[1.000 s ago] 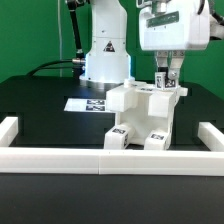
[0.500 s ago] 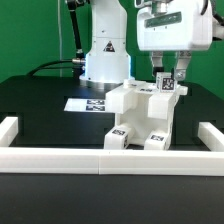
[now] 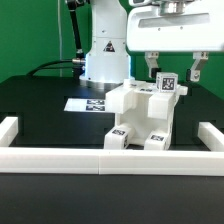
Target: Assemble chair
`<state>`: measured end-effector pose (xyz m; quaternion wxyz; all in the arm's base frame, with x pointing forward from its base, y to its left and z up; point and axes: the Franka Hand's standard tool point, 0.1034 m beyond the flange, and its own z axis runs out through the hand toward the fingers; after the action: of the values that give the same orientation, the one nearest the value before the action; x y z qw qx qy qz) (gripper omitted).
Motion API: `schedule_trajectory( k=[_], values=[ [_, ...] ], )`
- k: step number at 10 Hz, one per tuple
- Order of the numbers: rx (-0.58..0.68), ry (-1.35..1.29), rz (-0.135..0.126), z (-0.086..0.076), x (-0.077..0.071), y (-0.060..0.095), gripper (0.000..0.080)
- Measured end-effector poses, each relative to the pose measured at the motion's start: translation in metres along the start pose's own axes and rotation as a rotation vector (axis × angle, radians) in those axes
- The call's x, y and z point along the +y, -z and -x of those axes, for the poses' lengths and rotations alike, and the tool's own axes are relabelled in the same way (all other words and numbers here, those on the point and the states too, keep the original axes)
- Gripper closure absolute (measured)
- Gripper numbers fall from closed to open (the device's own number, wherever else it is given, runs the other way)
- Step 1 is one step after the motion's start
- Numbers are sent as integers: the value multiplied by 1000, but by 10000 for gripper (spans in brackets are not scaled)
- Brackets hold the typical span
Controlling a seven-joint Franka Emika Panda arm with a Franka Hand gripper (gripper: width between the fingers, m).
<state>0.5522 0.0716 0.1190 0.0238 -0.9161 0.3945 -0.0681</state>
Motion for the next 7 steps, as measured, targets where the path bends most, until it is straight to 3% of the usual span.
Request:
schedule_trajectory(
  k=[7],
  values=[
    [8, 673, 12, -6, 3, 0, 151]
  ],
)
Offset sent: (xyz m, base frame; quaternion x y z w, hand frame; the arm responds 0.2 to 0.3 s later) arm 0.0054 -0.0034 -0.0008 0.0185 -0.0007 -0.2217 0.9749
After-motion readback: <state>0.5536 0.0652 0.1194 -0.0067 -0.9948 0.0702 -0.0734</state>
